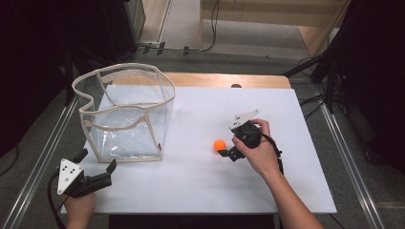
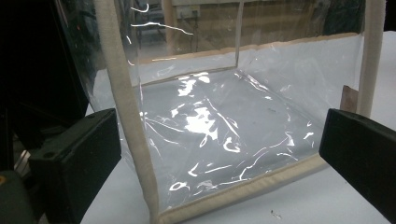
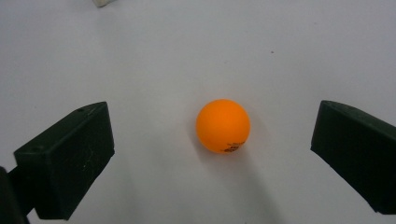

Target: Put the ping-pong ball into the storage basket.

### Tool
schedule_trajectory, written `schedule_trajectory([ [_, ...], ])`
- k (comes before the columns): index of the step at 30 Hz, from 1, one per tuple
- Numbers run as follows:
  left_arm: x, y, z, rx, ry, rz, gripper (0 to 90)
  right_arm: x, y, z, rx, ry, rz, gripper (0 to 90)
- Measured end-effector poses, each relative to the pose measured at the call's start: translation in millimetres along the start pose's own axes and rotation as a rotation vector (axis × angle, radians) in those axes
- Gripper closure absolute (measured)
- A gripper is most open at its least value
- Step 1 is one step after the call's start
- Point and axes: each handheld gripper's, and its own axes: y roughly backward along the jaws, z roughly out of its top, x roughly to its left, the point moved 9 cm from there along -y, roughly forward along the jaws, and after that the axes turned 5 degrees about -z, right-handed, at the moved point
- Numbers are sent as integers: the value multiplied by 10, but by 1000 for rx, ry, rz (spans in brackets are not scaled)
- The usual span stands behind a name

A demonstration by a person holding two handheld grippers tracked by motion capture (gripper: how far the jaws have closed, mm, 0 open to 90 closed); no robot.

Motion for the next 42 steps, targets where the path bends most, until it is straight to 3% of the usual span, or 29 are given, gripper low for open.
schedule_trajectory([
  [17, 0, 1, 2, -2, 1, -2, 0, -1, -195, -4, 102, 32, 10, 0],
  [18, 1, 1, 2, -2, 1, -2, 0, -9, -213, -4, 108, 33, 7, 38],
  [24, 0, -1, 2, -2, 0, -3, 0, -37, -272, -22, 143, 36, 3, 44],
  [36, -1, 1, 3, -3, 2, -5, 0, -80, -402, -72, 205, 16, -18, 318],
  [42, 2, 1, 3, -2, 4, -3, 0, -69, -464, -93, 240, 39, -12, 441],
])
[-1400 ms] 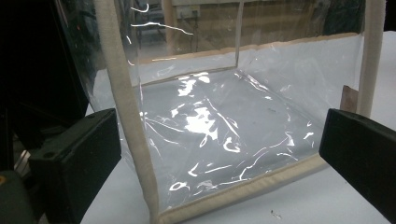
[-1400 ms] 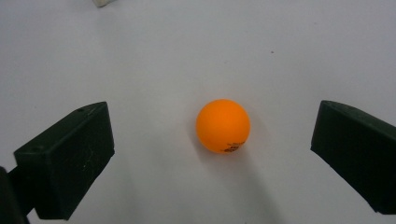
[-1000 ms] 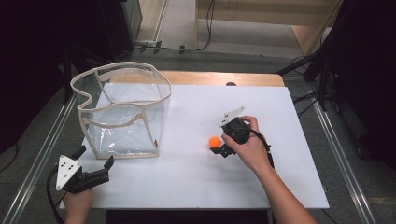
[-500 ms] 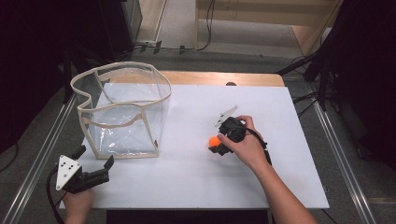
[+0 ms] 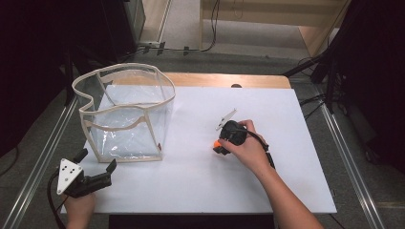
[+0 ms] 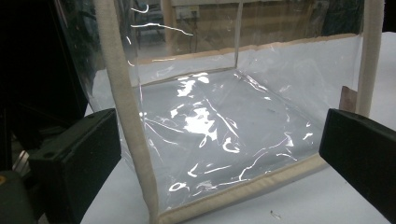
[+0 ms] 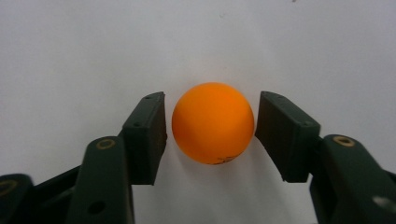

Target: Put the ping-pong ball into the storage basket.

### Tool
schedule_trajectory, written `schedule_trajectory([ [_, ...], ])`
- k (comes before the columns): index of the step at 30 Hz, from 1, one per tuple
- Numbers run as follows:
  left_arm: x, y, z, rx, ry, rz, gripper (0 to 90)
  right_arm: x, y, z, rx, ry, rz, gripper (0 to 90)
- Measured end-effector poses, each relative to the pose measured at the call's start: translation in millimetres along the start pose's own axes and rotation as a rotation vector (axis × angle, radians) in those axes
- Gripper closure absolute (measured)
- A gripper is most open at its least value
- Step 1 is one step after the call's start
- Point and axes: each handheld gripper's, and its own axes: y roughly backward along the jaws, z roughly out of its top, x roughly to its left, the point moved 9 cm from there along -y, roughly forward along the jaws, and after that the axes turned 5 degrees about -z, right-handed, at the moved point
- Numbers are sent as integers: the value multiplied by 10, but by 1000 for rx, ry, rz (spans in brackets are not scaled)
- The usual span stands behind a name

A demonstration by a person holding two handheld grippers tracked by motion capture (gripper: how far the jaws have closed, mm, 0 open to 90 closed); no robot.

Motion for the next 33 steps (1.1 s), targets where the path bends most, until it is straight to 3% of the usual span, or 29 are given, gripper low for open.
schedule_trajectory([
  [7, -2, 1, 0, -1, -1, -2, 0, -8, -35, -5, 23, 9, 0, 482],
  [12, -2, 2, 0, -1, -1, -2, 0, -26, -8, 10, 16, 0, 5, 483],
  [19, -3, 3, 1, -2, 1, -4, 0, -20, 43, 56, 8, 12, 56, 482],
  [33, -1, 4, 2, -3, 0, -4, 0, -15, 110, 199, -10, 11, 69, 482],
])
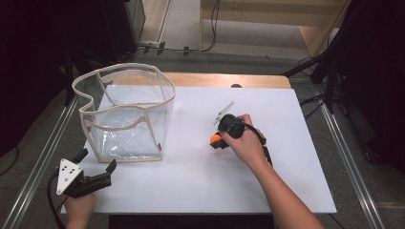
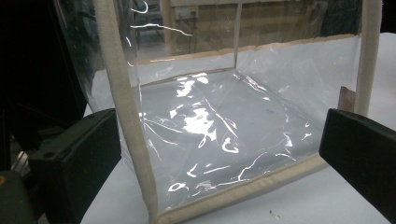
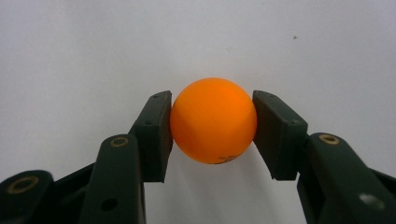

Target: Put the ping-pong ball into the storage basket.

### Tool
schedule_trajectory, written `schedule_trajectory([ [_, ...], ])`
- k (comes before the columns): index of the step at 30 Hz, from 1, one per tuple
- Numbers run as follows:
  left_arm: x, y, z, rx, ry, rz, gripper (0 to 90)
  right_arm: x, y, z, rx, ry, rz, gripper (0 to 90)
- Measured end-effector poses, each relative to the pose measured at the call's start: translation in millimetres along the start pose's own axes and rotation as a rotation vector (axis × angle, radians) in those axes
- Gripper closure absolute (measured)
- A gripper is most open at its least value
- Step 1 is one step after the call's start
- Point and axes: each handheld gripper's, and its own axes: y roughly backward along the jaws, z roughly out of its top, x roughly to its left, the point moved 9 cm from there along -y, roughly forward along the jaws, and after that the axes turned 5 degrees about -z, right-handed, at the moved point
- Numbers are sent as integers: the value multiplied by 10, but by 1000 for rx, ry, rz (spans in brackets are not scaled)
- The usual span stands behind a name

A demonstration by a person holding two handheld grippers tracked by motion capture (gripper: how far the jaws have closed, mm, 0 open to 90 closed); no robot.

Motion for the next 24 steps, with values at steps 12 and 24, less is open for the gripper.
schedule_trajectory([
  [12, 0, 2, 1, -1, 2, -3, 0, 21, 40, 213, -23, 47, 21, 482],
  [24, 0, 2, 3, -3, 6, -4, 0, 36, 112, 376, -41, 56, 36, 482],
])
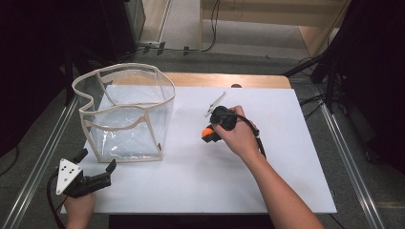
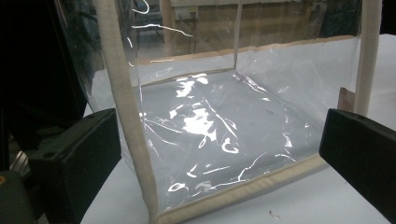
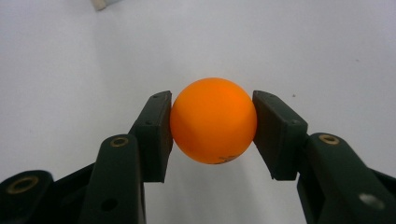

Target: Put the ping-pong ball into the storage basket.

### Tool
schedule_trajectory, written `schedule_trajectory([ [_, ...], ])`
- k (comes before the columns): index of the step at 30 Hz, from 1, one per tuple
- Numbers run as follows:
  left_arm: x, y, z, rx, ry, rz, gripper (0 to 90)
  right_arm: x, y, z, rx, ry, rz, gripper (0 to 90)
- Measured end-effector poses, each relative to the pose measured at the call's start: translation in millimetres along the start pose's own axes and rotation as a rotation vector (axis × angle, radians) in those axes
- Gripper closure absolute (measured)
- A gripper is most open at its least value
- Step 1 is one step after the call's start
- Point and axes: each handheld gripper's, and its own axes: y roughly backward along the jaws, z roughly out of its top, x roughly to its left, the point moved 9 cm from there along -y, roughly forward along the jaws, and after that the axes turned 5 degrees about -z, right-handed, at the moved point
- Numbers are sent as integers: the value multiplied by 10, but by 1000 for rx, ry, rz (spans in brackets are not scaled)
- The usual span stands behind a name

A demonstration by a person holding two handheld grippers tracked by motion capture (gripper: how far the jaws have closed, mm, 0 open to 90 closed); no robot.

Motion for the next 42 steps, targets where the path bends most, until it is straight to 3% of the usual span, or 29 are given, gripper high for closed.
schedule_trajectory([
  [42, 3, 2, 3, -2, 2, -3, 0, 69, 204, 516, -48, 56, 36, 483],
])
